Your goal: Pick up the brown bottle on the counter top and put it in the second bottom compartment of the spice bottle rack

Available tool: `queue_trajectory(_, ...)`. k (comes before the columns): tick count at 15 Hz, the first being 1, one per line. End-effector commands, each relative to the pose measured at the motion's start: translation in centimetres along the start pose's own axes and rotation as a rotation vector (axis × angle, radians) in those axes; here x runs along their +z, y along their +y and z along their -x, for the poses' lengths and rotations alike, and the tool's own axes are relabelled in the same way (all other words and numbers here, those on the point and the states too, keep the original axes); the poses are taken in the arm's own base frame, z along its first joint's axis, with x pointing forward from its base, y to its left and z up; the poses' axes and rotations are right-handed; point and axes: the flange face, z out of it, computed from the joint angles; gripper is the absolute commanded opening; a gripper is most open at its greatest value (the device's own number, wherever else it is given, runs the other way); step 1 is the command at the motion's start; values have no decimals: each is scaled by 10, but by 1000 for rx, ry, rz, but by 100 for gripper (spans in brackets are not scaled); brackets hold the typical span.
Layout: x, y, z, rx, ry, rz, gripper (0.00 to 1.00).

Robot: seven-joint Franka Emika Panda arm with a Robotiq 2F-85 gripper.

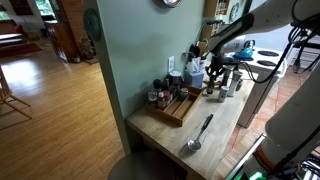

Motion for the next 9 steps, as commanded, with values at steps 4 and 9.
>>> queue_trajectory(4,-62,0,41,-23,-3,-42,8)
queue_trajectory(9,-96,-32,82,-151,24,-73,8)
